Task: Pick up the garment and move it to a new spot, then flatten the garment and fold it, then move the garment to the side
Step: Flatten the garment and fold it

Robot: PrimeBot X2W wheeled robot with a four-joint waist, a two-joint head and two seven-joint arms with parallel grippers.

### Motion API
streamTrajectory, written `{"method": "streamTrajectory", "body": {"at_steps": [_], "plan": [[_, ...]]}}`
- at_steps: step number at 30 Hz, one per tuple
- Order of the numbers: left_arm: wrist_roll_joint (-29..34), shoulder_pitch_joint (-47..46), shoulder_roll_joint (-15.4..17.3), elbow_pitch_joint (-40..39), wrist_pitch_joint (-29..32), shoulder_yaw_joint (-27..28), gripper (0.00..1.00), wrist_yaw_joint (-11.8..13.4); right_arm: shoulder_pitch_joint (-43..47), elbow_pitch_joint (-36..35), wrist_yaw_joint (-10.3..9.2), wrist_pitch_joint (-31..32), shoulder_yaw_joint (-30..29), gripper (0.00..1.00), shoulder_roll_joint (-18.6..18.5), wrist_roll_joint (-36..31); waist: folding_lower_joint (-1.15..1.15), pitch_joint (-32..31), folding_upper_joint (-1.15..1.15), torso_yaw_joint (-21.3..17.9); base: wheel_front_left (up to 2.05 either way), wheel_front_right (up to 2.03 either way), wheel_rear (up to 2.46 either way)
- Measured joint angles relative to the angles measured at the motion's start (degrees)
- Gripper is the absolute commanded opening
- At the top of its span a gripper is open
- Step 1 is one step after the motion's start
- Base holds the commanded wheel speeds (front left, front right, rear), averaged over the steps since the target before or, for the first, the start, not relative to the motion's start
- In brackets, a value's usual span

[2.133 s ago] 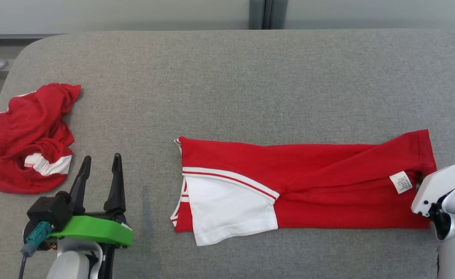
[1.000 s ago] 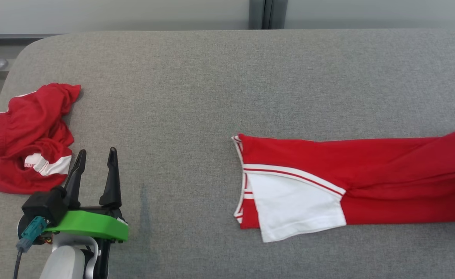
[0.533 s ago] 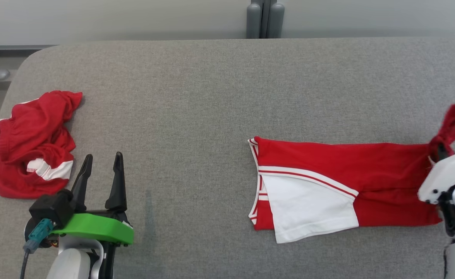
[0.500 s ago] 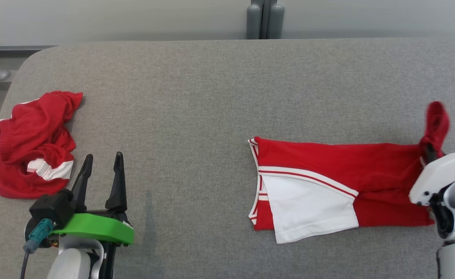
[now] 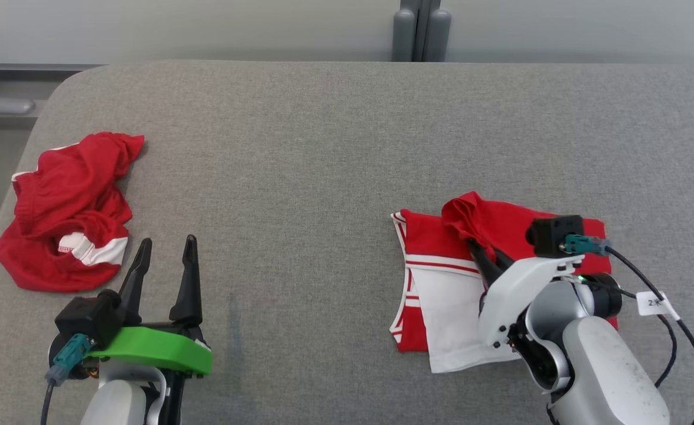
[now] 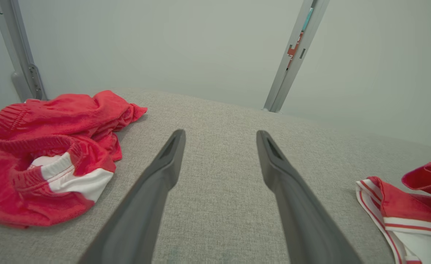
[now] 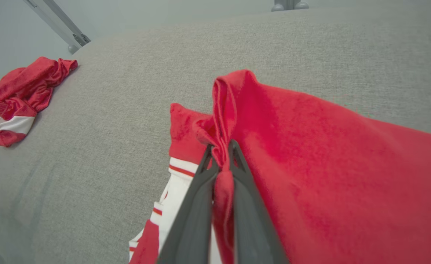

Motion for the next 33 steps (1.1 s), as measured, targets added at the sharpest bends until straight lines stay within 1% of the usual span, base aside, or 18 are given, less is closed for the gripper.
{"method": "streamTrajectory", "body": {"at_steps": [7,12,16,17,18,19,23,26,30,32,33], "plan": [[-0.08,0.00,-0.05,0.55,0.00,-0.09,1.00,-0.24,-3.44,6.50,0.00,-2.58,6.95,0.00,0.02,2.61,0.00,-0.32,0.00,1.29,0.00,0.00,0.00],[-0.08,-0.01,-0.24,0.78,0.00,-0.08,1.00,-0.30,-4.91,10.34,0.00,-4.01,8.99,0.00,0.00,3.67,0.00,-0.18,0.00,1.72,0.00,0.00,0.00],[-0.08,-0.04,-0.42,1.02,0.00,0.12,1.00,-0.33,-5.53,12.73,0.00,-3.90,11.17,0.00,0.03,4.68,0.00,0.04,0.00,1.67,0.00,0.00,0.00],[-0.08,-0.06,-0.48,1.15,0.00,0.16,1.00,-0.34,-5.64,13.27,0.00,-3.68,11.59,0.04,0.03,4.69,0.00,0.09,0.00,1.62,0.00,0.00,0.00],[-0.08,-0.07,-0.55,1.24,0.00,0.20,1.00,-0.42,-5.65,13.67,0.00,-3.46,11.89,0.22,-0.01,4.95,0.00,0.11,0.00,1.54,0.00,0.00,0.00],[-0.08,-0.08,-0.58,1.31,0.00,0.21,1.00,-0.42,-5.65,13.84,0.00,-3.47,12.15,0.99,-0.02,5.11,0.00,0.11,0.00,1.47,0.00,0.00,0.00],[-0.08,-0.12,-0.68,1.52,0.00,0.44,1.00,-0.43,-5.64,13.80,0.00,-3.16,14.01,1.00,0.00,8.02,0.00,-0.09,0.00,1.04,0.00,0.00,0.00],[-0.08,-0.11,-0.74,1.58,0.00,0.67,1.00,-0.48,-5.63,11.03,0.00,-4.10,15.41,1.00,-0.04,11.96,0.00,-0.36,0.00,0.64,0.00,0.00,0.00],[-0.08,-0.08,-0.79,1.59,0.00,1.07,1.00,-0.49,-5.61,3.92,0.00,-5.47,17.19,1.00,0.01,18.91,0.00,-0.75,0.00,0.02,0.00,0.00,0.00],[-0.07,0.00,-0.86,1.53,0.00,1.25,1.00,-0.49,-5.58,0.27,0.00,-6.26,16.66,1.00,0.10,20.06,0.00,-1.00,0.00,-0.28,0.00,0.00,0.00],[-0.04,0.06,-0.88,1.49,0.00,1.36,1.00,-0.49,-5.44,-1.72,0.00,-6.91,15.50,1.00,0.10,20.05,0.00,-1.15,0.00,-0.44,0.00,0.00,0.00]]}}
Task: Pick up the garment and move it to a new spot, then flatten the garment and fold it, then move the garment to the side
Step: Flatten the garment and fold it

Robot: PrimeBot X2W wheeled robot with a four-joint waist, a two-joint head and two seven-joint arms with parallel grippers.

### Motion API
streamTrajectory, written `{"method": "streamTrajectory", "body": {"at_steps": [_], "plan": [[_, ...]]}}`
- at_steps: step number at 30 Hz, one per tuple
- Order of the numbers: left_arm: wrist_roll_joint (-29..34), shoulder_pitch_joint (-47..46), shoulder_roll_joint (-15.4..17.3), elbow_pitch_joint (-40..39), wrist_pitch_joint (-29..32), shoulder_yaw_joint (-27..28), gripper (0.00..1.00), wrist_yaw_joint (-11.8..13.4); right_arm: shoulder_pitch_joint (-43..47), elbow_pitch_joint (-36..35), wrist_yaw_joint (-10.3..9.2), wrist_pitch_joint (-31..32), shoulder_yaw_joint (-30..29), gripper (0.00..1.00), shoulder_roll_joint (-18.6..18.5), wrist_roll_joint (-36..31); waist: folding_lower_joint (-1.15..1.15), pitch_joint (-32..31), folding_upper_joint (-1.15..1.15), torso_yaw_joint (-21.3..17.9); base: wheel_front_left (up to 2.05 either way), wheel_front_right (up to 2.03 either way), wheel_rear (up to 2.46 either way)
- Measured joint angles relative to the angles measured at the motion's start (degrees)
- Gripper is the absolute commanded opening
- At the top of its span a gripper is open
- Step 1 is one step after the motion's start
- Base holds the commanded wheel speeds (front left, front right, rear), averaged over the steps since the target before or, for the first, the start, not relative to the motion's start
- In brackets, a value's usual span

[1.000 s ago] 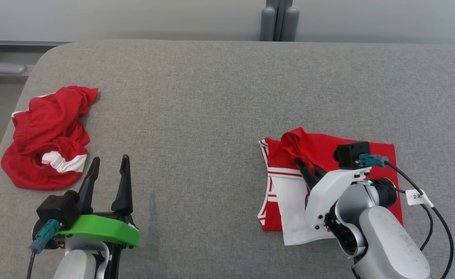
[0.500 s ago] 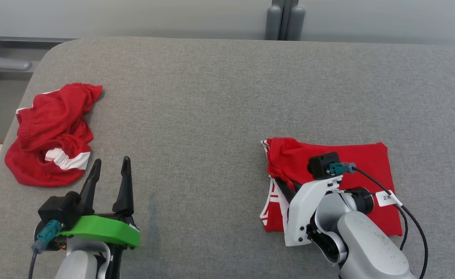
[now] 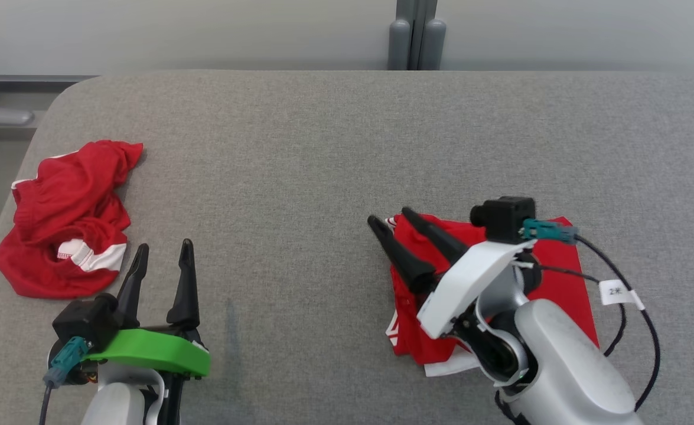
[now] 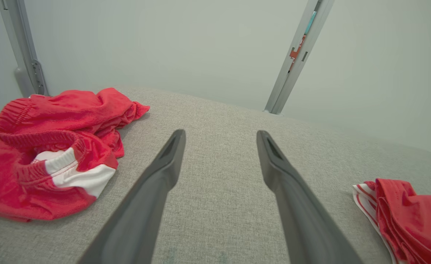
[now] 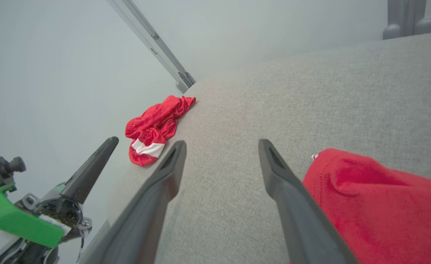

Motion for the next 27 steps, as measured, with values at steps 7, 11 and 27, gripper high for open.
{"method": "streamTrajectory", "body": {"at_steps": [7,11,27], "plan": [[0.24,1.08,-0.29,0.09,0.00,-0.04,1.00,-0.01,5.15,-8.86,-0.02,-5.19,-16.51,1.00,-0.48,-15.66,0.00,-1.45,0.00,-0.80,0.00,0.00,0.00],[0.24,1.22,-0.51,0.15,0.00,-0.54,1.00,-0.04,9.88,-8.77,-0.02,-7.71,-24.81,1.00,-0.87,-23.61,0.00,-2.33,0.00,-1.10,0.00,0.00,0.00],[0.23,1.23,-0.53,0.22,0.00,-1.35,1.00,-0.24,14.84,9.33,-0.02,-15.43,-13.50,0.00,-0.45,-28.20,0.00,-1.91,0.00,-0.34,0.00,0.00,0.00]]}}
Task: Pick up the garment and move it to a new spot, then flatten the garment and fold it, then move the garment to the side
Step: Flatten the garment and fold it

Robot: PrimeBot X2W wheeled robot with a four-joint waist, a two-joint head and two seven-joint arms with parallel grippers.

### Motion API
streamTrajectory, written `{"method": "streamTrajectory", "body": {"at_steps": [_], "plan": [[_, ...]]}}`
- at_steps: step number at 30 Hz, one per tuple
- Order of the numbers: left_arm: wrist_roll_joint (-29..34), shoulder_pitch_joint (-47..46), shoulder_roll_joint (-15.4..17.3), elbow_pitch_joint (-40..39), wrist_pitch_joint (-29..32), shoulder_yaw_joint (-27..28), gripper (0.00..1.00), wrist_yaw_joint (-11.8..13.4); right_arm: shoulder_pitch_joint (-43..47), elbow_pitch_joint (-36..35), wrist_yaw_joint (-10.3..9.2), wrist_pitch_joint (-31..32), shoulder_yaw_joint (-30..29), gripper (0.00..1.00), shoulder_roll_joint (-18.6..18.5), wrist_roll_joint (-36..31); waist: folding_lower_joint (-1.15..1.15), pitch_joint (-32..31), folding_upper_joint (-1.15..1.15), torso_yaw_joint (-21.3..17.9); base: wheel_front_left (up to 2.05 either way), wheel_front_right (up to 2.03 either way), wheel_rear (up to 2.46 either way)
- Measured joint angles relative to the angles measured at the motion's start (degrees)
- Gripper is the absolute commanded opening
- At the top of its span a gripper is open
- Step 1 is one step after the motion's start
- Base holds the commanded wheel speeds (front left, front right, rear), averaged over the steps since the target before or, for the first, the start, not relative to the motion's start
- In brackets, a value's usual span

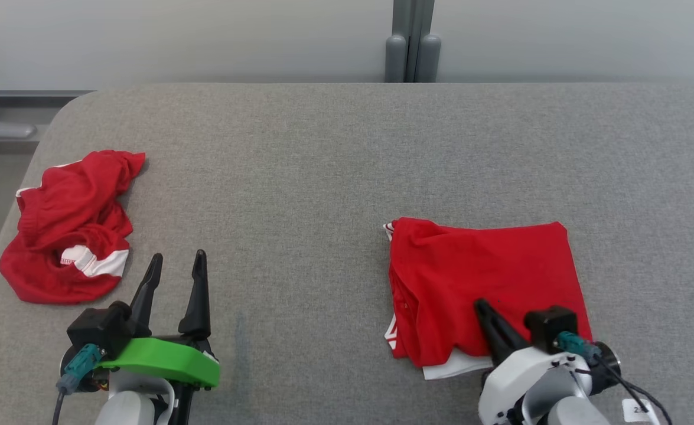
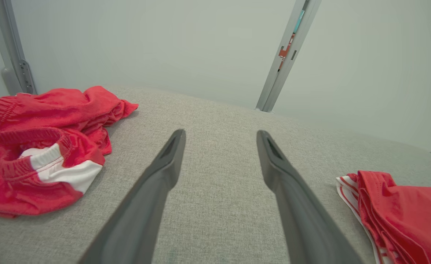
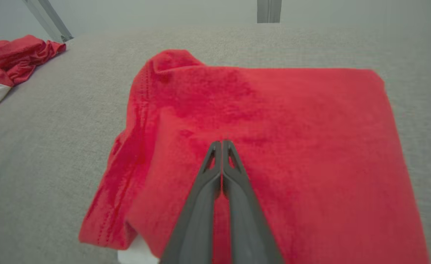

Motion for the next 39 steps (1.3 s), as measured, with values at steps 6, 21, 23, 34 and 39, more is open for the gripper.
{"method": "streamTrajectory", "body": {"at_steps": [6,21,23,34,39], "plan": [[-0.19,-0.14,0.16,-0.14,0.00,0.14,1.00,-0.01,-3.31,6.21,0.00,1.47,9.07,0.00,0.27,1.57,0.00,1.10,0.00,0.51,0.00,0.00,0.00],[-0.26,-1.16,0.31,0.13,0.00,0.81,1.00,-0.07,-10.05,3.93,0.00,0.44,27.98,0.00,0.34,21.84,0.00,1.84,0.00,0.64,0.00,0.00,0.00],[-0.26,-1.14,0.34,0.12,0.00,1.12,1.00,-0.07,-11.09,0.97,0.01,-1.91,26.93,0.90,0.53,23.53,0.00,1.61,0.00,0.42,0.00,0.00,0.00],[0.22,0.98,0.25,-1.23,0.00,3.11,1.00,-0.07,-7.25,-11.85,0.00,-4.17,1.29,1.00,-2.08,10.68,0.00,-1.20,0.00,-1.78,0.00,0.00,0.00],[0.34,1.91,0.04,-1.62,0.00,3.63,1.00,-0.05,-3.95,-16.94,0.00,0.14,-7.44,1.00,-2.68,6.15,0.00,-2.49,0.00,-2.88,0.00,0.00,0.00]]}}
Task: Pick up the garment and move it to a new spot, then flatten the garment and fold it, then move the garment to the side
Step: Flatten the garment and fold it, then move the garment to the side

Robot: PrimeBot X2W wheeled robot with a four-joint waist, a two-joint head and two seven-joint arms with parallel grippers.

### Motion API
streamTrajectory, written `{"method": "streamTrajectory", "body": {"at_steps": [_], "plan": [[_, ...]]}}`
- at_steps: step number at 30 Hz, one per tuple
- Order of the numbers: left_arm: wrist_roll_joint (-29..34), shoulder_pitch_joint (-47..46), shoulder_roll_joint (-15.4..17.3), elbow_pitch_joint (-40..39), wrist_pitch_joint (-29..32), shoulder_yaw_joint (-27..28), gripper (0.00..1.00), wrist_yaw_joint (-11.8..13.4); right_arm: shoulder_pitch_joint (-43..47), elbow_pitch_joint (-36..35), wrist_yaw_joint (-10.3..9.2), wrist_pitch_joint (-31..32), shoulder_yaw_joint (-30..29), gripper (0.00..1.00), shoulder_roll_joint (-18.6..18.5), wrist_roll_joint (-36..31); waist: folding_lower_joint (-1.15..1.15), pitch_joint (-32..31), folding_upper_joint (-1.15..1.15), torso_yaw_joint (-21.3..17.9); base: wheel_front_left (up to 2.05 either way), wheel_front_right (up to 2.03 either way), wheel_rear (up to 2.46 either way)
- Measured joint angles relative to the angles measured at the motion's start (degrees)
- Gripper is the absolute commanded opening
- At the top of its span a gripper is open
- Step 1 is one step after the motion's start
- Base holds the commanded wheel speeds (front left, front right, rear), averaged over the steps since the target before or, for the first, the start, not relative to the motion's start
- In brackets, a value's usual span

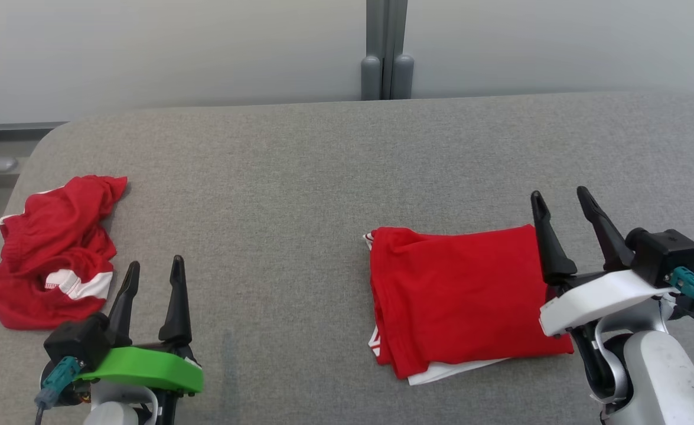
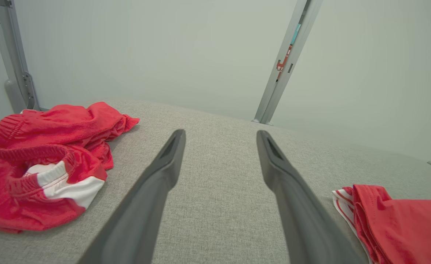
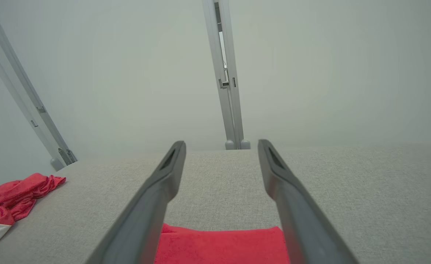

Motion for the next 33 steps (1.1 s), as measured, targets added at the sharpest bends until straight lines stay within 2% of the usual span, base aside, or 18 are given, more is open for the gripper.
{"method": "streamTrajectory", "body": {"at_steps": [4,9,20,33], "plan": [[0.19,0.75,-0.10,-0.22,0.00,0.26,1.00,0.15,0.63,-0.49,0.00,3.81,-2.81,1.00,-1.02,-0.54,0.00,-0.70,0.00,-0.91,0.00,0.00,0.00],[0.43,1.47,-0.12,-0.37,0.00,0.31,1.00,0.30,0.63,1.41,0.00,7.57,-3.71,1.00,-4.39,-0.91,0.00,-1.89,0.00,-1.68,0.00,0.00,0.00],[0.81,1.65,0.14,-0.31,0.42,-0.35,1.00,0.58,0.59,5.83,0.00,7.24,-4.47,1.00,-5.26,-0.27,0.00,-3.18,0.00,-2.57,0.00,0.00,0.00],[0.62,1.68,0.23,-1.27,0.68,-1.22,1.00,1.31,-0.36,6.95,0.00,7.10,-4.49,1.00,-5.23,-0.07,0.00,-3.29,0.00,-2.64,0.00,0.00,0.00]]}}
